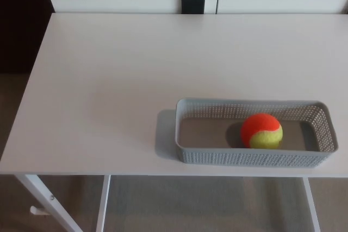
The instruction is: The robot walk towards a table in front and uses its left hand to pickup a tennis ball on the left side and put it in a container on the right hand side
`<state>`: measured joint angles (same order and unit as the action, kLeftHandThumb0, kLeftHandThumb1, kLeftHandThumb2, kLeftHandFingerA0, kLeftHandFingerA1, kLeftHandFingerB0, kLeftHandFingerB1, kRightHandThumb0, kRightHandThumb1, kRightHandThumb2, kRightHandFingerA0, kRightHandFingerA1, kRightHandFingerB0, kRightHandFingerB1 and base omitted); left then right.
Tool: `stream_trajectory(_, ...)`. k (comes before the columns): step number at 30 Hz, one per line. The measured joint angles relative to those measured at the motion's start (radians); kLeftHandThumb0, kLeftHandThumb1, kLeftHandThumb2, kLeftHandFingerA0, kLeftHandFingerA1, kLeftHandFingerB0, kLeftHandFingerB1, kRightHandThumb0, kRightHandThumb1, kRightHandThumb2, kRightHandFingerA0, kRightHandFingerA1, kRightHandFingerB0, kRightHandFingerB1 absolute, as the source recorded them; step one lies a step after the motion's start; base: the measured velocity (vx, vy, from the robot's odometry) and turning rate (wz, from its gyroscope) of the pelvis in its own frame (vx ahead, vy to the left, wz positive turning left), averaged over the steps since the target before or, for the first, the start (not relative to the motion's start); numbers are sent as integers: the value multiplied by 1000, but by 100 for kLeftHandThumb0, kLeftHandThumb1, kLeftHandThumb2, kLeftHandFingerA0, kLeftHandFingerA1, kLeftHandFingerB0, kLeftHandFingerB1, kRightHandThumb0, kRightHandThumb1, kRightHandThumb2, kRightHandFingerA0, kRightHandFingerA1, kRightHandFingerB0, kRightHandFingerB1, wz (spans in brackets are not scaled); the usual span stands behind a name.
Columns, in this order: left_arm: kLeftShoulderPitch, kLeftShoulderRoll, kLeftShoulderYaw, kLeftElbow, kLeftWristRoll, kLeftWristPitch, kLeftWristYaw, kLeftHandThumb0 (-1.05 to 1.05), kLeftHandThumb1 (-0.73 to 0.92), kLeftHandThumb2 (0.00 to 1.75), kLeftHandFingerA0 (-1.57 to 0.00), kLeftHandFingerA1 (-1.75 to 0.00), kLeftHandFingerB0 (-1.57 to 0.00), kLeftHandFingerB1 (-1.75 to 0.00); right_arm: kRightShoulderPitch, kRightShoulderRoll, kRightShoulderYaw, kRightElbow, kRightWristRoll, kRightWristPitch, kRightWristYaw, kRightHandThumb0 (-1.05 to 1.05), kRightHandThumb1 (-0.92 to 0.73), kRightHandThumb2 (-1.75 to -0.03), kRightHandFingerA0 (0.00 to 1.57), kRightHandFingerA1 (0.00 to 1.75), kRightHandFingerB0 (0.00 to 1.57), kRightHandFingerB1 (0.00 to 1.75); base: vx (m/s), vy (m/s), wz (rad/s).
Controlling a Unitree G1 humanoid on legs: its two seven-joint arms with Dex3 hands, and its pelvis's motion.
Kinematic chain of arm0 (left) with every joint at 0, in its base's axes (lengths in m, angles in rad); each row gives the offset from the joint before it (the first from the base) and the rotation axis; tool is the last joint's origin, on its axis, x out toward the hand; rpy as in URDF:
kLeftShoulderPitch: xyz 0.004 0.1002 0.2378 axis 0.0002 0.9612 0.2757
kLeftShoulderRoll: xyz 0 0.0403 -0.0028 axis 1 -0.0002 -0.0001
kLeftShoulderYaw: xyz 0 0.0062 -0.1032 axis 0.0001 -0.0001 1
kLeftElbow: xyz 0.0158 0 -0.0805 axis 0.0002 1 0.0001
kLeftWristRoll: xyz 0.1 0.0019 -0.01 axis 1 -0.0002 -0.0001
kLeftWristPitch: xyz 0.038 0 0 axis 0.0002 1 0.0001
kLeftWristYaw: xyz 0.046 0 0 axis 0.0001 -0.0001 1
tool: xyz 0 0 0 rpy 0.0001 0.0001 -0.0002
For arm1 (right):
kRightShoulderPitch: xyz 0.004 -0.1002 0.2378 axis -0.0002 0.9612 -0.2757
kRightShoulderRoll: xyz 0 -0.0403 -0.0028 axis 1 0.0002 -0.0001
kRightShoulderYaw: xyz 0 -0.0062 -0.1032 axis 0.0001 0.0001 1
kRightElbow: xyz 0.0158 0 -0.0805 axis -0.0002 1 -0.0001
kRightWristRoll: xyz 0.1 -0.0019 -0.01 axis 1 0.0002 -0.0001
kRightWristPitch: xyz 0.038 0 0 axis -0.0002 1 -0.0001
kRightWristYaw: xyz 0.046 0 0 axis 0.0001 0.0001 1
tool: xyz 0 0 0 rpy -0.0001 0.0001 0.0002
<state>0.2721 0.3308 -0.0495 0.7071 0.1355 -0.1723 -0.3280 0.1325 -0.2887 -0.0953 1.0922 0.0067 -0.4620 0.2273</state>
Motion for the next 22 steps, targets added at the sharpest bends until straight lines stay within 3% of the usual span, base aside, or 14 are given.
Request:
stream_trajectory(2,-24,-3,3,59,5,-20,35,-42,41,52,-31,-58,-30,-44,-6,0,0,0,0,-2,0,-49,-58,-57,48,40,40,37,0,0,0)
stream_trajectory(3,-34,-5,4,86,7,-31,52,-48,33,66,-29,-60,-26,-50,-9,0,0,0,0,-3,0,-51,-57,-57,50,41,42,37,0,0,0)
stream_trajectory(11,-77,-9,0,215,27,-129,169,-50,34,67,-31,-59,-27,-50,-15,-15,5,-2,-6,-17,-1,-51,-58,-57,50,41,43,37,0,0,0)
stream_trajectory(12,-79,-9,-2,219,28,-136,175,-45,40,51,-31,-59,-29,-44,-16,-17,6,-3,-6,-17,-1,-51,-58,-57,47,39,41,36,0,0,0)
stream_trajectory(13,-85,-10,-3,232,31,-152,188,-45,40,51,-31,-59,-29,-44,-16,-19,7,-4,-7,-18,0,-51,-58,-57,47,39,41,36,0,0,0)
stream_trajectory(14,-87,-10,-3,238,31,-158,191,-50,33,66,-30,-61,-26,-50,-17,-20,6,-5,-7,-18,1,-58,-49,-78,37,48,28,44,0,0,0)
stream_trajectory(17,-93,-11,-1,253,31,-179,201,-50,33,66,-30,-61,-26,-50,-22,-20,2,-9,-4,-18,4,-58,-49,-78,37,48,28,44,0,0,0)
stream_trajectory(18,-96,-11,-1,257,31,-185,204,-47,40,51,-31,-58,-28,-43,-23,-20,1,-11,-4,-18,6,-59,-49,-76,25,44,11,38,0,0,0)
stream_trajectory(19,-98,-11,-1,259,31,-190,206,-47,40,51,-31,-58,-28,-43,-24,-20,-2,-12,-2,-18,7,-59,-49,-76,25,44,11,38,0,0,0)
stream_trajectory(20,-99,-11,-1,262,31,-195,209,-52,34,67,-30,-60,-25,-50,-24,-13,-19,-16,4,-18,5,-52,-48,-73,24,43,9,37,0,0,0)
stream_trajectory(22,-100,-11,-1,266,32,-202,211,-52,34,67,-30,-60,-25,-50,-24,9,-67,-26,25,-18,-6,-52,-48,-73,24,43,9,37,0,0,0)
